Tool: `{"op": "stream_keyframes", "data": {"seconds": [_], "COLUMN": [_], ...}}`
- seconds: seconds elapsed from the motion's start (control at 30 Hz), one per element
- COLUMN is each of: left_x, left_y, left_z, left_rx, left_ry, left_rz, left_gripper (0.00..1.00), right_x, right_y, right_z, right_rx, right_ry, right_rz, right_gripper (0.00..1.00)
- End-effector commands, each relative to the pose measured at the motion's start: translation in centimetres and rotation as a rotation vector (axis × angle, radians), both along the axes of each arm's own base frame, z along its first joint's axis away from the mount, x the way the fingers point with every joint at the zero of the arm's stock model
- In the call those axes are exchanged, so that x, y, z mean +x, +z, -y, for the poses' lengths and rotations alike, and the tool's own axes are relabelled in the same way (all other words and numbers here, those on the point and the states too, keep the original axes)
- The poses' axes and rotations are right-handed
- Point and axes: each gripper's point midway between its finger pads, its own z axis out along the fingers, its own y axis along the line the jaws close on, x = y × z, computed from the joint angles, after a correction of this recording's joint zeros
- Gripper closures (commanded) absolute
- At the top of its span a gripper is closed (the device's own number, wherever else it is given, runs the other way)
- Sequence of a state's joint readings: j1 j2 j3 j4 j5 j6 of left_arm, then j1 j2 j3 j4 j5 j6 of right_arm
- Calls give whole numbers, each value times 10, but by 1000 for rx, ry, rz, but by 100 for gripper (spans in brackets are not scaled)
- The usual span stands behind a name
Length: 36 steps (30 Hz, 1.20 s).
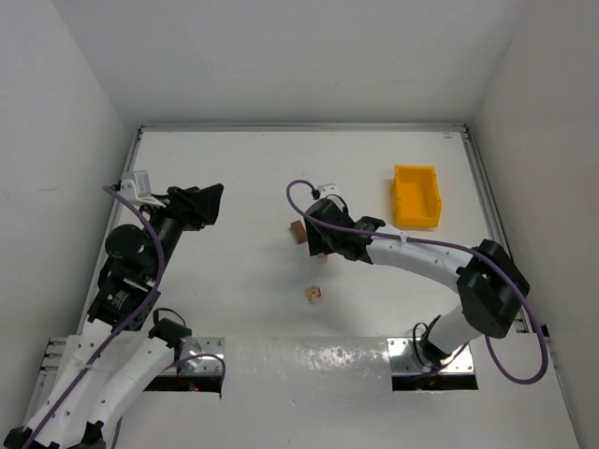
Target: Build the wood block tower
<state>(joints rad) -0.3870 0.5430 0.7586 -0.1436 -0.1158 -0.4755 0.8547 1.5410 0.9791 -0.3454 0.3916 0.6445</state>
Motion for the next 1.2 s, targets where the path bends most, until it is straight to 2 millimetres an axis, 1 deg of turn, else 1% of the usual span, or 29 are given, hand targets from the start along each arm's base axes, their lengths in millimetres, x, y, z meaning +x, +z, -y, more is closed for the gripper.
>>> {"op": "stream_keyframes", "data": {"seconds": [0.0,0.3,0.47,0.67,0.9,1.17], "left_x": [-4,-4,-3,-3,-2,-1], "left_y": [16,14,13,12,11,11], "left_z": [1,2,2,4,4,5], "left_rx": [-9,-4,-5,0,2,3], "left_ry": [-6,-10,-9,-11,-8,-10], "left_rz": [43,39,35,30,24,23], "left_gripper": [33,33,33,33,33,33], "right_x": [9,10,12,15,18,19], "right_y": [14,6,8,4,4,-1], "right_z": [-14,-14,-16,-20,-18,-15], "right_rx": [48,30,36,27,5,-11], "right_ry": [-9,-16,-16,-13,-18,-28], "right_rz": [33,23,29,22,27,19], "right_gripper": [43,43,43,43,42,42]}}
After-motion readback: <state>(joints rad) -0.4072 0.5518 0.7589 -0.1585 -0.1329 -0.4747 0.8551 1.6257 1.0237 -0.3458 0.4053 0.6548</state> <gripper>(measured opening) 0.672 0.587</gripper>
